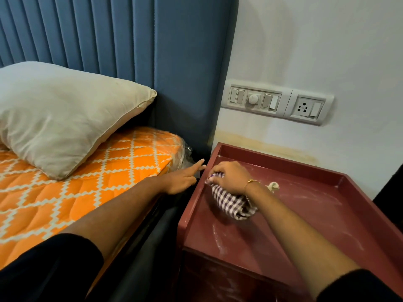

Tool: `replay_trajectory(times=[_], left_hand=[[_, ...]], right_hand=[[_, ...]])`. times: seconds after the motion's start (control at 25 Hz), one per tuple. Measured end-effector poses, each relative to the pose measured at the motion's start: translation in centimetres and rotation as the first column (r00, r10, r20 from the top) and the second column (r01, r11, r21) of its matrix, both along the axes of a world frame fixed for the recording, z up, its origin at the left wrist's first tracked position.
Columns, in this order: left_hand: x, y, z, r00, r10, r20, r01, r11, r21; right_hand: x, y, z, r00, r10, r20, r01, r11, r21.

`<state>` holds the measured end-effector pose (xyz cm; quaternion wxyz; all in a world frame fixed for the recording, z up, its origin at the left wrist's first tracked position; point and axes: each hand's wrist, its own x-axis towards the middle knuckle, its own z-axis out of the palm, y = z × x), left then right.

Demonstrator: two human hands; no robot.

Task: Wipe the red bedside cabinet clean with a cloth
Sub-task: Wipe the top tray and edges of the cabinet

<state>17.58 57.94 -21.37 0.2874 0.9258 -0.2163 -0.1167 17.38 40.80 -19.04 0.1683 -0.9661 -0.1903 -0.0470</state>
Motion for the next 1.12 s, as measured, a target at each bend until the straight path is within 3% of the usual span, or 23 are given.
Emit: replay_trajectory(times=[0.12,0.2,0.32,0.4,0.68,0.88,1.04,1.12], left_hand=[[0.8,0.6,0.1,0.996,0.084,0.034,-0.084,0.996,-0.006],[1.3,0.7,0.0,0.995,0.094,0.035,-0.094,0.996,0.009],[1.9,0.8,0.0,0.994,0.104,0.032,-0.104,0.994,-0.016],[2.4,0.9,-0.1,0.993,0.118,0.030,-0.117,0.992,-0.037],[3.0,0.6,-0.7,0.994,0.072,0.082,-0.077,0.996,0.055],[3.0,0.4,-0.5,0.977,0.106,0.183,-0.104,0.994,-0.017],[2.7,0.2,-0.4,0.968,0.100,0.229,-0.095,0.995,-0.032],[2.7,0.3,-0.4,0.961,0.124,0.246,-0.104,0.990,-0.092]], right_hand=[[2.5,-0.5,1.6,0.901,-0.346,0.261,0.227,0.890,0.395],[4.2,1.1,1.3,0.908,-0.351,0.230,0.206,0.850,0.484],[5.5,3.3,-1.9,0.994,-0.112,0.012,0.109,0.984,0.144],[6.0,3.2,-3.4,0.998,-0.064,-0.019,0.064,0.997,0.049],[9.0,3.8,-3.7,0.980,-0.192,0.060,0.182,0.974,0.137],[5.7,2.9,-5.3,0.988,-0.052,0.147,0.027,0.986,0.165],[6.5,3.8,-4.3,0.981,-0.165,0.105,0.147,0.976,0.162],[4.5,3.7,-5.1,0.984,-0.113,0.138,0.088,0.980,0.176]])
